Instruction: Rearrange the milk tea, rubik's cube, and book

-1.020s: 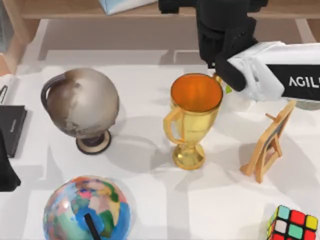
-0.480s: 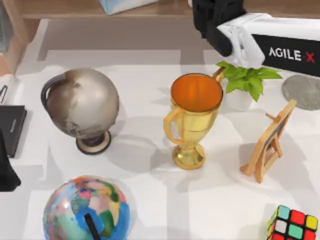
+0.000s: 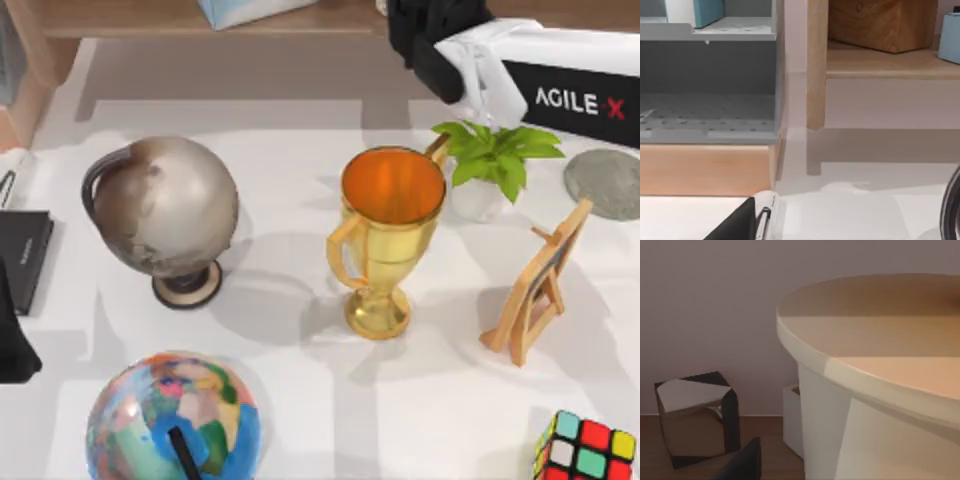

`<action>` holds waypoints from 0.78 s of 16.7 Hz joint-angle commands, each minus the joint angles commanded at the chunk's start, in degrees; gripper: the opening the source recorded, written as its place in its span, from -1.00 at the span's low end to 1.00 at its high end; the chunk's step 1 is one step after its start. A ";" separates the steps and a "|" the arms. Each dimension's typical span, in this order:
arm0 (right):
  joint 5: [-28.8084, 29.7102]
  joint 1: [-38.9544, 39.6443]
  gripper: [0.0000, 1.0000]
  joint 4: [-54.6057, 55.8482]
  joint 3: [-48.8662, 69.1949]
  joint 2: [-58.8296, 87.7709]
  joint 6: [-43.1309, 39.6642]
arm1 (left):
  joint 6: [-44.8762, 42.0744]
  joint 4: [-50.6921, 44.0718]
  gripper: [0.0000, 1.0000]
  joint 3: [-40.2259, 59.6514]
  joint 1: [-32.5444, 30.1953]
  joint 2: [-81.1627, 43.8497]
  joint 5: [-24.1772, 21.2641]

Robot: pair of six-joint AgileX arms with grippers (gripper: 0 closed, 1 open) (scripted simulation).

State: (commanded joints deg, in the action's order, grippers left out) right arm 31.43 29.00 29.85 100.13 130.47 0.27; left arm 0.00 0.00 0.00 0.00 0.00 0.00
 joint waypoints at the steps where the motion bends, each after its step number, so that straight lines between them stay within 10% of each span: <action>1: 0.00 0.00 0.55 0.00 0.00 0.00 0.00 | 0.00 0.00 1.00 0.00 0.00 0.00 0.00; 11: 0.00 0.00 -0.96 0.00 0.00 0.00 0.00 | 0.00 0.00 1.00 0.00 0.00 0.00 0.00; 13: 0.00 0.00 -1.00 0.00 0.00 0.00 0.00 | 0.00 0.00 1.00 0.00 0.00 0.00 0.00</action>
State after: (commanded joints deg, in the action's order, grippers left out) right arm 31.43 29.00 29.85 100.13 130.47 0.27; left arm 0.00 0.00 0.00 0.00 0.00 0.00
